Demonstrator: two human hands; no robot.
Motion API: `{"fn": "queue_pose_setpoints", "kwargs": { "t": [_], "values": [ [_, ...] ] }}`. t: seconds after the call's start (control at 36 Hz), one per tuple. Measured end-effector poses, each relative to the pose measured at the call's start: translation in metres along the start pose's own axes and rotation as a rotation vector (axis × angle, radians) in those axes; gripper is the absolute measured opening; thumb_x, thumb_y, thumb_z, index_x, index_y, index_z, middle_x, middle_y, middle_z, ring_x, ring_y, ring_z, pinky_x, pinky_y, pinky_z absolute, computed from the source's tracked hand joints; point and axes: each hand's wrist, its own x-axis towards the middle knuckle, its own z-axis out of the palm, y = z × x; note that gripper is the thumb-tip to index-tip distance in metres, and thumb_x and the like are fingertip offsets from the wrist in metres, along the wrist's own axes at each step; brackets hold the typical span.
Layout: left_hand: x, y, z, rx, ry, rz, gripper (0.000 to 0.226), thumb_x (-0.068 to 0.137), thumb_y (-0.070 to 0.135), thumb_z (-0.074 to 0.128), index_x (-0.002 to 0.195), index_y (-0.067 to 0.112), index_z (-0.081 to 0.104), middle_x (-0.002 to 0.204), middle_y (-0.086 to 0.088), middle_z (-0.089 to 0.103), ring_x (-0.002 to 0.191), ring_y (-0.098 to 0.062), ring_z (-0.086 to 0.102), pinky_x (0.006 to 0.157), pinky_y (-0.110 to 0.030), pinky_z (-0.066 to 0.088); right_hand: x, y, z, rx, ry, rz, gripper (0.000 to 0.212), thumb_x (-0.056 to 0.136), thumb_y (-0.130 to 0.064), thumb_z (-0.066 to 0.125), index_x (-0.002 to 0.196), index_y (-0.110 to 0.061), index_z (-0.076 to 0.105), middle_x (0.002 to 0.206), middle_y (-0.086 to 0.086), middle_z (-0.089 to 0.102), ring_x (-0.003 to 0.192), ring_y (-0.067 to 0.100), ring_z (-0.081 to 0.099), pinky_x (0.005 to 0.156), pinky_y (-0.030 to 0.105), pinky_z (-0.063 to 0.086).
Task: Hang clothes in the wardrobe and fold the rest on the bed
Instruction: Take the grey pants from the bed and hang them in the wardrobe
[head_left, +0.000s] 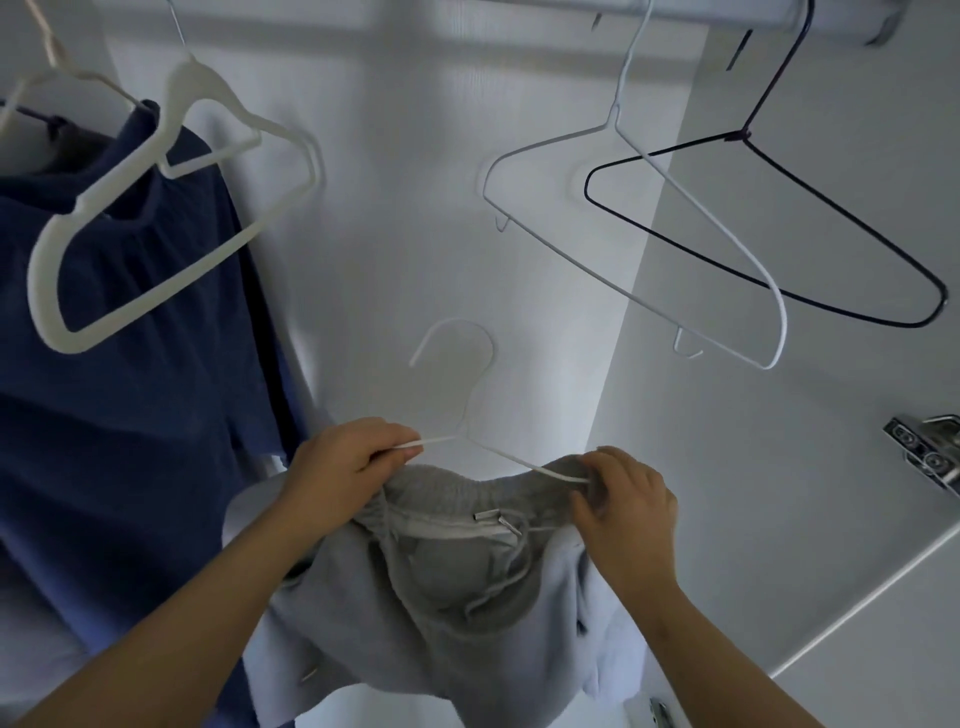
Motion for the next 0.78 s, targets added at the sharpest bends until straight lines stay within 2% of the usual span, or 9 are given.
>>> {"fn": "queue_pose_setpoints", "kwargs": {
  "t": [0.06, 0.08, 0.28, 0.39, 0.47, 0.5, 0.56, 0.67, 0.78],
  "values": [
    [-0.001, -0.001, -0.002, -0.013, -0.012, 0.023, 0.035, 0.08, 0.058, 0.039, 0.101, 0.038, 0.058, 0.084, 0.011, 0.063, 0.078, -0.005, 0.059, 0.071, -0.04, 0.052, 0.0, 0.002, -0.005, -0.039, -0.123, 0.157, 0.038, 0.085, -0.015, 0.061, 0.123, -0.021, 0.057, 0.133, 0.0, 0.054, 0.124, 0.026, 0.046, 0.107, 0.042, 0.027],
    [-0.002, 0.0, -0.002, -0.016, -0.016, 0.03, 0.034, 0.08, 0.058, 0.039, 0.103, 0.039, 0.056, 0.087, 0.012, 0.063, 0.078, -0.005, 0.059, 0.071, -0.041, 0.052, -0.001, 0.004, -0.006, -0.037, -0.158, 0.199, 0.042, 0.087, -0.018, 0.056, 0.129, -0.022, 0.051, 0.136, -0.002, 0.05, 0.128, 0.022, 0.04, 0.109, 0.038, 0.021],
    [-0.002, 0.005, -0.001, -0.029, 0.016, 0.035, 0.035, 0.079, 0.059, 0.039, 0.106, 0.043, 0.054, 0.095, 0.017, 0.062, 0.083, -0.004, 0.059, 0.07, -0.038, 0.051, 0.003, -0.002, -0.006, -0.104, -0.241, 0.196, 0.042, 0.088, -0.025, 0.051, 0.129, -0.03, 0.048, 0.129, -0.009, 0.054, 0.126, 0.015, 0.04, 0.112, 0.036, 0.013],
    [-0.002, 0.007, 0.002, -0.015, 0.001, 0.059, 0.032, 0.08, 0.057, 0.041, 0.103, 0.043, 0.056, 0.089, 0.014, 0.062, 0.08, -0.005, 0.059, 0.067, -0.038, 0.053, 0.007, -0.009, -0.002, -0.18, -0.311, 0.067, 0.03, 0.093, -0.036, 0.045, 0.121, -0.033, 0.056, 0.121, -0.011, 0.06, 0.118, 0.011, 0.048, 0.112, 0.035, 0.016],
    [-0.001, 0.009, 0.005, -0.019, -0.014, 0.07, 0.031, 0.08, 0.056, 0.041, 0.103, 0.043, 0.056, 0.086, 0.012, 0.062, 0.078, -0.006, 0.058, 0.066, -0.034, 0.051, 0.007, -0.023, 0.002, -0.177, -0.244, 0.001, 0.025, 0.091, -0.033, 0.047, 0.087, -0.026, 0.071, 0.084, -0.008, 0.07, 0.089, 0.014, 0.061, 0.102, 0.042, 0.032],
    [-0.001, 0.01, 0.006, -0.026, -0.021, 0.075, 0.031, 0.08, 0.056, 0.041, 0.104, 0.042, 0.056, 0.087, 0.012, 0.062, 0.078, -0.006, 0.058, 0.066, -0.031, 0.049, 0.006, -0.026, 0.005, -0.162, -0.159, -0.047, 0.026, 0.086, -0.032, 0.05, 0.071, -0.024, 0.071, 0.068, -0.008, 0.067, 0.073, 0.014, 0.063, 0.092, 0.045, 0.042],
    [0.001, 0.013, 0.009, -0.047, -0.04, 0.086, 0.031, 0.081, 0.054, 0.042, 0.104, 0.04, 0.056, 0.088, 0.013, 0.062, 0.078, -0.005, 0.058, 0.067, -0.028, 0.048, 0.006, -0.038, 0.002, -0.152, -0.082, -0.119, 0.029, 0.079, -0.033, 0.05, 0.055, -0.023, 0.062, 0.05, -0.01, 0.056, 0.051, 0.011, 0.056, 0.07, 0.038, 0.05],
    [0.005, 0.015, 0.012, -0.023, -0.081, 0.086, 0.032, 0.08, 0.056, 0.041, 0.105, 0.041, 0.055, 0.091, 0.021, 0.06, 0.079, -0.001, 0.057, 0.069, -0.027, 0.049, 0.016, -0.051, -0.003, 0.102, -0.415, -0.004, 0.039, 0.098, -0.031, 0.041, 0.061, -0.019, 0.042, 0.057, -0.003, 0.044, 0.055, 0.009, 0.043, 0.061, 0.018, 0.036],
    [0.015, 0.018, 0.008, -0.027, -0.096, 0.028, 0.027, 0.08, 0.052, 0.049, 0.085, 0.033, 0.068, 0.078, 0.014, 0.062, 0.076, -0.005, 0.058, 0.073, -0.032, 0.05, 0.028, -0.06, -0.01, 0.184, -0.457, 0.101, 0.04, 0.094, -0.025, 0.046, 0.056, -0.019, 0.035, 0.052, -0.002, 0.036, 0.049, 0.007, 0.033, 0.054, 0.016, 0.028]
  ]
}}
